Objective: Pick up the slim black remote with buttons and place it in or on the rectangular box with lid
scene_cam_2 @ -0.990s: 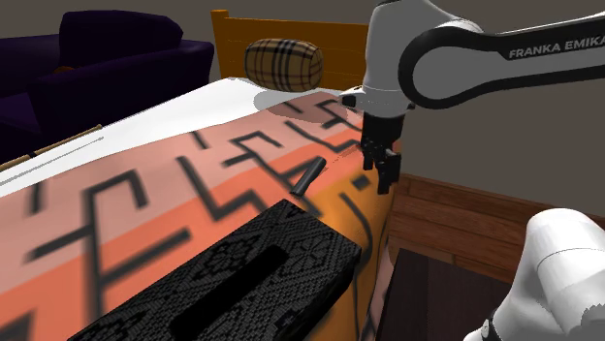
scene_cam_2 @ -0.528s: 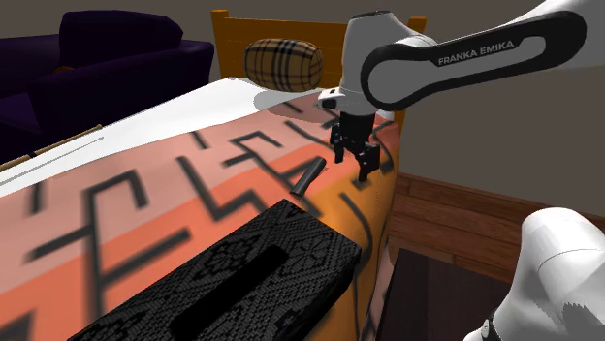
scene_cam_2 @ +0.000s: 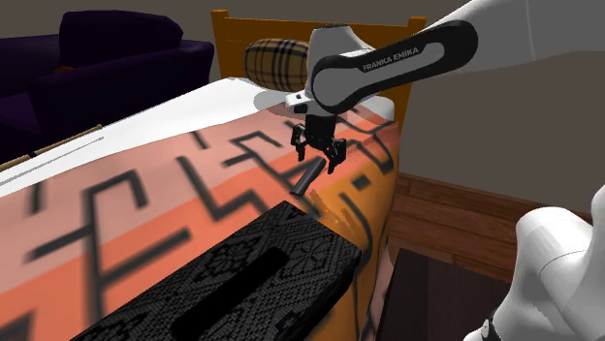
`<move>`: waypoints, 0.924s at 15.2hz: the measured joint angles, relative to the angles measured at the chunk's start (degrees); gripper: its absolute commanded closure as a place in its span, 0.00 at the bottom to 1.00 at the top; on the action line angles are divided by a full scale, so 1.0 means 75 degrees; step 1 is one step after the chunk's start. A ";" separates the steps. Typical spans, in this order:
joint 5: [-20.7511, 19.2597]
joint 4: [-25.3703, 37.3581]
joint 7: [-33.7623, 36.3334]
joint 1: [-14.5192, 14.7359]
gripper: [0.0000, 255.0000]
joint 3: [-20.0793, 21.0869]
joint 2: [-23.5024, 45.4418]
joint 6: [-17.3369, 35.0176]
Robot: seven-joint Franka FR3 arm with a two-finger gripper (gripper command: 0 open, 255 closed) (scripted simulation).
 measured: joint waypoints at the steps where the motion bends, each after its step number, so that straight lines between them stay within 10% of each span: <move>1: 0.0166 0.0141 -0.0420 0.0036 0.00 -0.0051 0.0241 0.0102; 14: 0.0595 -0.0040 -0.1005 0.0069 0.00 -0.0087 0.0883 0.0871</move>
